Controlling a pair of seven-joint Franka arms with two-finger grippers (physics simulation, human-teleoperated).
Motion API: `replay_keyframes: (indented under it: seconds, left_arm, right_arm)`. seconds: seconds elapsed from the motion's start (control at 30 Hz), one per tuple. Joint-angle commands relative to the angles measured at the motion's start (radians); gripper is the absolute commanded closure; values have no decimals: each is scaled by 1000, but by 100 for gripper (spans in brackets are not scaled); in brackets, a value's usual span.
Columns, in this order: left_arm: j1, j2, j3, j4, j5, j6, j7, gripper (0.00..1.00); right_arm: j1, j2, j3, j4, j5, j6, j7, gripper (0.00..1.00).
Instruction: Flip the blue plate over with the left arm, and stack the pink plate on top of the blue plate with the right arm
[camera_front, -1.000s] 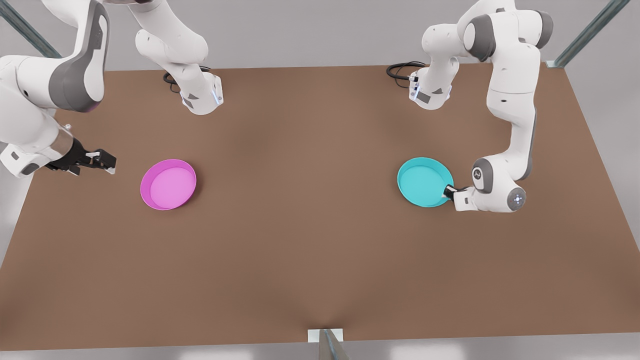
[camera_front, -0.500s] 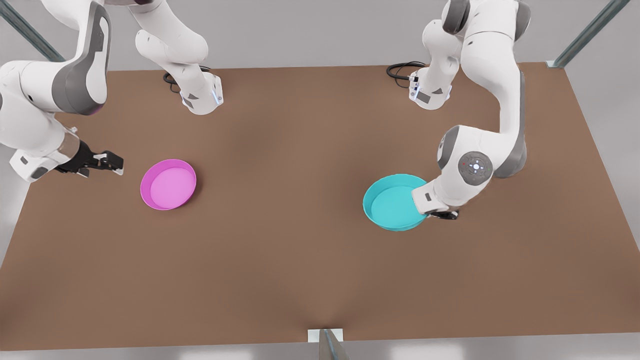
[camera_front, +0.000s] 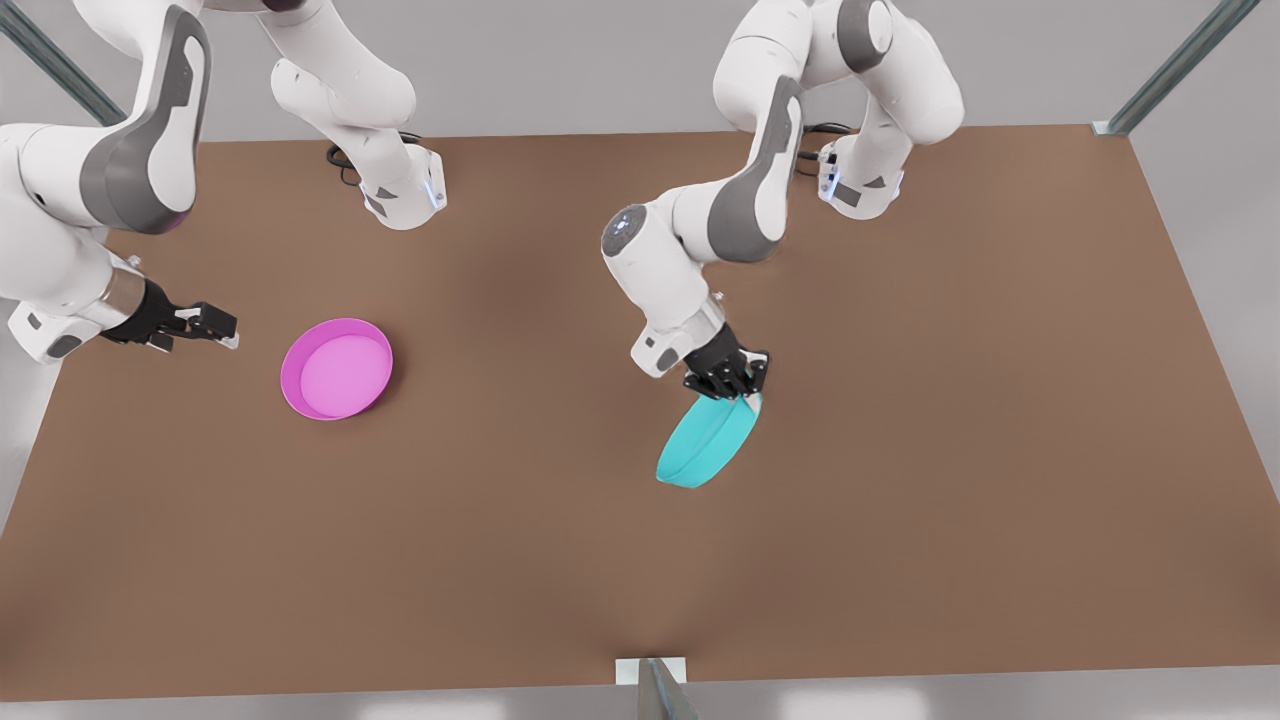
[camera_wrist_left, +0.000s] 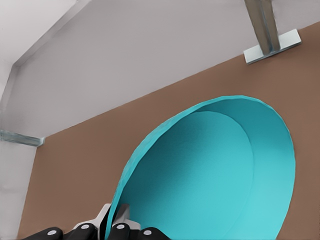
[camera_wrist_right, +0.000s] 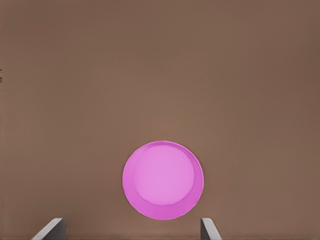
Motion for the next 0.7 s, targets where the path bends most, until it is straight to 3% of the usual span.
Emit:
replay_keyframes:
  seconds: [0.0, 0.2, 0.4, 0.67]
  left_arm:
    - [-43, 38, 30, -1, -3, -8, -435, 79]
    - [-178, 256, 141, -83, 48, 84, -449, 79]
    - [-221, 377, 141, -155, 117, 161, -527, 79]
    - [-271, 391, 6, -189, 356, 163, -961, 79]
  right_arm:
    - [4, 0, 1, 0, 7, -7, -2, 0]
    - [4, 4, 1, 0, 8, -7, 0, 0]
    - [-2, 3, 1, 0, 16, -13, -2, 0]
    - [-6, 4, 1, 3, 22, -17, -2, 0]
